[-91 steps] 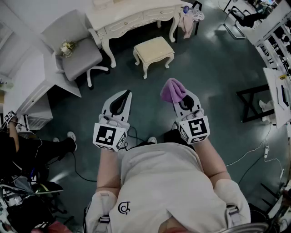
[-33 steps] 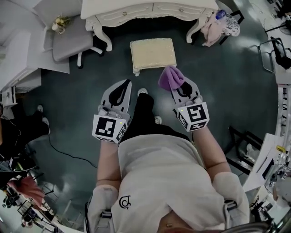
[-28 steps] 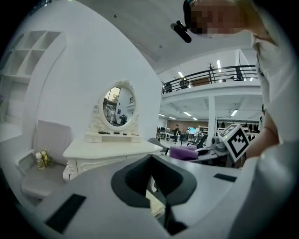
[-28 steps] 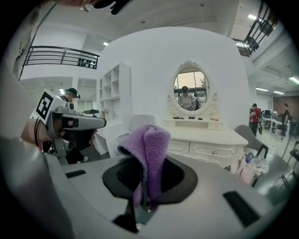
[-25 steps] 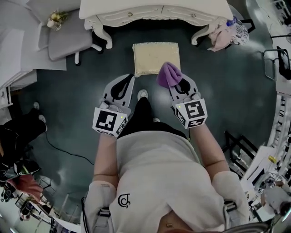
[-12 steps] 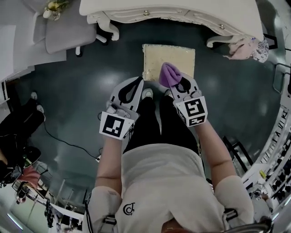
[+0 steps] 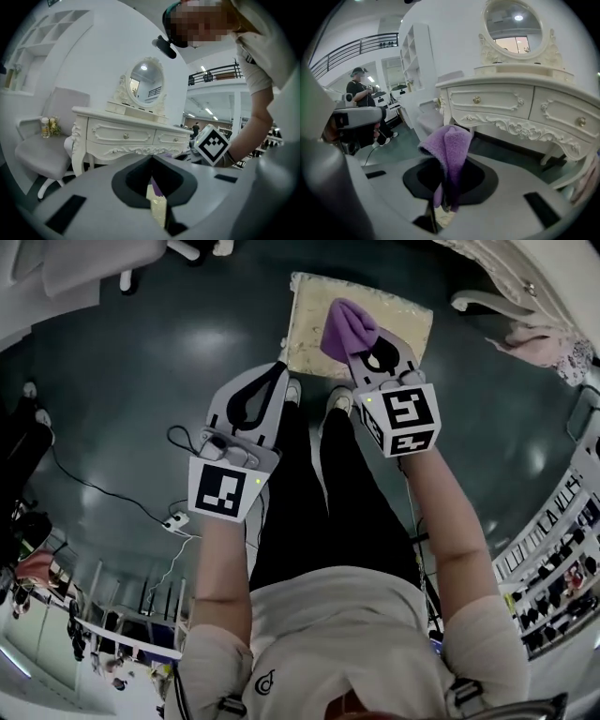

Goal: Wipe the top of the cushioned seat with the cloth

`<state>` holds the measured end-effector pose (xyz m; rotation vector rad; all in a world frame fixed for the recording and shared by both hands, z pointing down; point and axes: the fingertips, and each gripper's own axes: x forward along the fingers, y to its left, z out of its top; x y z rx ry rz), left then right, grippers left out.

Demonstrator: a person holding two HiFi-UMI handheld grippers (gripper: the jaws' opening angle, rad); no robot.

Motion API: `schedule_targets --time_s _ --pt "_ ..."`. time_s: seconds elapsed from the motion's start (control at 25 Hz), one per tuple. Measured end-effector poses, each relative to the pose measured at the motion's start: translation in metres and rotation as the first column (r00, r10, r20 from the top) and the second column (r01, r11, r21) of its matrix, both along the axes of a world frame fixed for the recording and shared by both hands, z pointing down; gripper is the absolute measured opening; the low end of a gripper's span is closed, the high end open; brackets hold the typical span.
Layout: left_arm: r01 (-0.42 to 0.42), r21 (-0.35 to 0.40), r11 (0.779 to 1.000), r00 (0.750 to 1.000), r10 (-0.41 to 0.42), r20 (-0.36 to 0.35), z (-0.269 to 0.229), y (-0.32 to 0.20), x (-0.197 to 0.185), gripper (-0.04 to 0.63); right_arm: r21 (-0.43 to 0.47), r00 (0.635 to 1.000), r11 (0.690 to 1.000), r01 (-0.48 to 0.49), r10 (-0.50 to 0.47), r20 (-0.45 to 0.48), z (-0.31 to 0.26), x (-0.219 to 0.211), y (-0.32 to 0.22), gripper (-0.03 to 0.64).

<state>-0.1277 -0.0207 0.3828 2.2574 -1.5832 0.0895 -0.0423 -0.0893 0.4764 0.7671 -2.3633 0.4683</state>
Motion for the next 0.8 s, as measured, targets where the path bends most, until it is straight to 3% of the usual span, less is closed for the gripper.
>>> schedule_targets --time_s 0.4,0.8 --pt "0.008 -0.040 0.999 1.000 -0.008 0.003 0.088 0.005 0.005 0.012 -0.124 0.999 0.992 -0.013 0.008 -0.040 0.120 -0.032 -0.027 0.077" --pt "-0.022 -0.103 0.994 0.999 0.019 -0.032 0.117 0.002 -0.003 0.013 -0.210 0.992 0.977 -0.032 0.006 -0.123 0.183 -0.052 -0.050 0.077"
